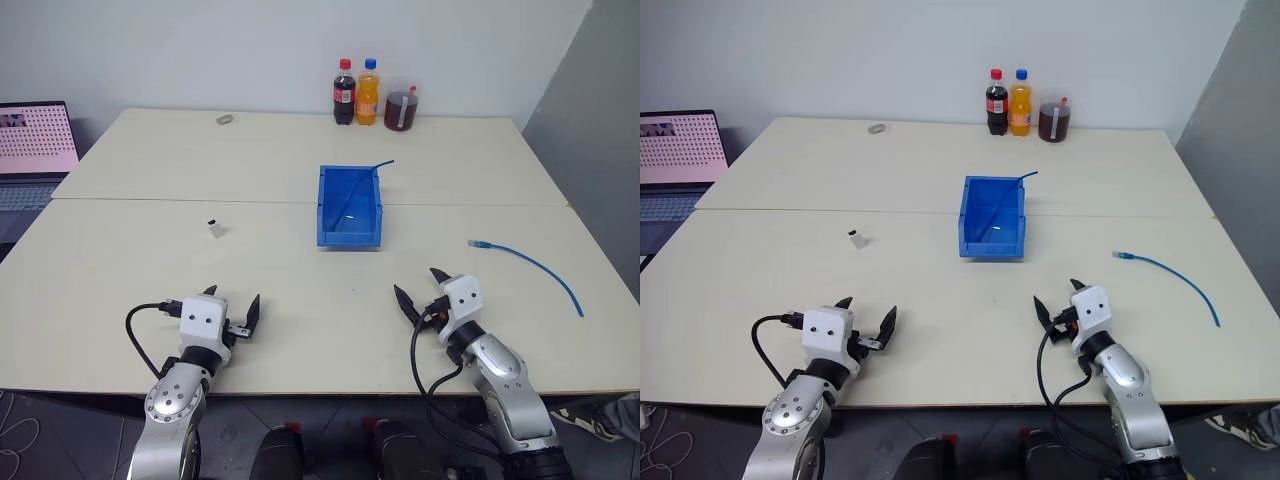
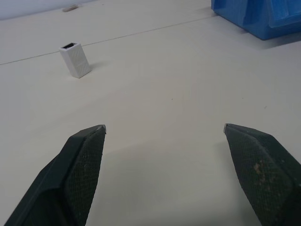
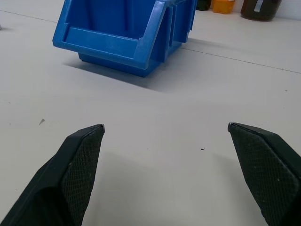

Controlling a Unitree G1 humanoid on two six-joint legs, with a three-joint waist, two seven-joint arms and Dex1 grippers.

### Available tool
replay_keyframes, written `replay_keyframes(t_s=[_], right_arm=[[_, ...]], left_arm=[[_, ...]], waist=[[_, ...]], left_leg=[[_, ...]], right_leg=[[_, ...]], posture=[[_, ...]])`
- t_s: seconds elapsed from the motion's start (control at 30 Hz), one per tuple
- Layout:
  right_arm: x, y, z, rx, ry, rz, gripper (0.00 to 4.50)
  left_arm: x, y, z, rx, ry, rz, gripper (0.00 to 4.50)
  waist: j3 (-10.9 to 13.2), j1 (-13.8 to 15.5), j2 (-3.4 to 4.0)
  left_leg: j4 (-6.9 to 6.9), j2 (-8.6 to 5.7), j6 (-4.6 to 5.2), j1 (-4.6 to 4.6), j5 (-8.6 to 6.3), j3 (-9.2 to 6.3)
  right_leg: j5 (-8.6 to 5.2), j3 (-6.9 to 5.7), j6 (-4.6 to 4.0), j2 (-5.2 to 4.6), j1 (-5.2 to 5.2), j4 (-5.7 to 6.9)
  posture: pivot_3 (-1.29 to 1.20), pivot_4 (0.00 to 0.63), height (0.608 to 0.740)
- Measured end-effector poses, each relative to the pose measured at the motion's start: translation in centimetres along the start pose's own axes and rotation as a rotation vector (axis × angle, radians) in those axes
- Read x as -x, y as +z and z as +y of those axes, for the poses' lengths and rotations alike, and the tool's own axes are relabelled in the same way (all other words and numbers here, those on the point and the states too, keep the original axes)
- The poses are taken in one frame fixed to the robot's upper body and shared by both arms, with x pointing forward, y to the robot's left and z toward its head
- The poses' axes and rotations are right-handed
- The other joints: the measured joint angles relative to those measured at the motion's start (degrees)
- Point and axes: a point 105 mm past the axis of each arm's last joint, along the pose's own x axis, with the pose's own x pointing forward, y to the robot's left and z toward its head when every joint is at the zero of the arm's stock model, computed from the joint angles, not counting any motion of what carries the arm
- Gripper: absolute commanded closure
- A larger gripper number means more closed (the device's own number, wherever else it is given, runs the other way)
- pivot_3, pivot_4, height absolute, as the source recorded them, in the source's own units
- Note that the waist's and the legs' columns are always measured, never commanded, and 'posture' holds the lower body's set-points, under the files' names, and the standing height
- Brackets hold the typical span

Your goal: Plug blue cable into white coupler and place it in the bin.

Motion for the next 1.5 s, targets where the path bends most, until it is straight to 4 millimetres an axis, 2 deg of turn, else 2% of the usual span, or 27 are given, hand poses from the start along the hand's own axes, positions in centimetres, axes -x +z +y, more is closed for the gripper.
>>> replay_keyframes(t_s=[0.6, 0.67, 0.8, 0.93, 1.03, 1.13, 1.2, 1.27, 1.3, 1.5], right_arm=[[-0.1, 0.0, 0.1, -0.003, 0.0, -0.001, 0.01], [-0.1, 0.0, 0.1, -0.004, 0.0, 0.0, 0.0], [0.0, 0.0, 0.0, -0.006, 0.0, 0.002, 0.0], [0.2, -0.1, -0.7, 0.002, -0.014, 0.017, 0.0], [1.0, 1.0, -2.6, 0.023, -0.036, 0.01, 0.0], [1.8, 1.9, -4.2, 0.043, -0.043, 0.008, 0.0], [2.5, 1.9, -6.0, 0.068, -0.018, 0.067, 0.0], [2.7, 3.1, -8.3, 0.091, -0.024, 0.078, 0.0], [2.8, 3.2, -8.8, 0.096, -0.024, 0.087, 0.0], [2.0, 3.4, -17.1, 0.127, -0.034, 0.318, 0.0]], left_arm=[[0.2, -0.2, -0.1, 0.009, -0.011, 0.002, 0.28], [0.3, -0.1, -0.5, 0.033, -0.044, -0.002, 0.14], [0.4, -0.2, -1.3, 0.043, -0.123, 0.019, 0.14], [0.5, 1.1, -3.5, 0.06, -0.308, -0.019, 0.14], [0.0, 2.8, -5.7, -0.032, -0.493, -0.062, 0.14], [-0.7, 3.7, -7.0, -0.053, -0.566, -0.083, 0.14], [-1.6, 5.0, -8.4, -0.064, -0.632, -0.103, 0.14], [-2.2, 6.0, -9.3, -0.071, -0.682, -0.113, 0.14], [-2.3, 6.2, -9.5, -0.071, -0.69, -0.112, 0.14], [-3.9, 8.8, -12.5, -0.088, -0.828, -0.102, 0.14]], waist=[[0.0, -0.01, 0.0], [0.0, -0.01, 0.0], [0.0, -0.02, 0.0], [0.01, 0.05, -0.01], [0.01, 0.26, 0.0], [0.0, 0.1, -0.01], [0.08, 0.24, -0.01], [0.07, 0.04, -0.01], [0.07, -0.07, -0.01], [0.2, -0.19, 0.0]], left_leg=[[0.0, 0.0, 0.0, 0.0, 0.0, 0.0], [0.0, 0.0, 0.0, 0.0, 0.0, 0.0], [0.0, 0.0, 0.0, 0.0, 0.0, 0.0], [0.0, -0.03, 0.0, 0.0, 0.0, 0.0], [0.01, -0.08, 0.0, 0.0, 0.0, -0.01], [0.04, -0.07, 0.0, 0.01, 0.0, -0.01], [0.07, -0.14, 0.01, 0.0, 0.01, -0.02], [0.07, -0.14, 0.01, 0.06, 0.0, -0.03], [0.07, -0.14, 0.02, 0.07, 0.0, -0.03], [0.1, -0.28, 0.07, 0.22, 0.0, -0.05]], right_leg=[[-0.01, 0.0, -0.01, 0.0, 0.0, 0.0], [-0.01, 0.0, -0.01, 0.0, 0.0, 0.0], [-0.02, 0.0, -0.03, 0.0, 0.0, 0.0], [-0.05, 0.0, -0.08, -0.02, 0.01, 0.0], [-0.05, 0.01, -0.08, -0.04, 0.02, 0.0], [-0.02, 0.01, -0.02, -0.04, 0.07, -0.03], [0.02, 0.01, 0.05, -0.06, 0.09, -0.02], [0.06, 0.02, 0.12, -0.05, 0.15, -0.04], [0.08, 0.03, 0.15, -0.04, 0.15, -0.03], [0.2, 0.12, 0.35, -0.03, 0.27, -0.06]], posture=[[0.0, 0.15, 0.74], [0.0, 0.15, 0.74], [0.0, 0.15, 0.74], [0.0, 0.15, 0.74], [0.0, 0.15, 0.74], [0.0, 0.15, 0.74], [0.0, 0.15, 0.74], [0.0, 0.15, 0.74], [0.0, 0.15, 0.74], [0.0, 0.15, 0.74]])
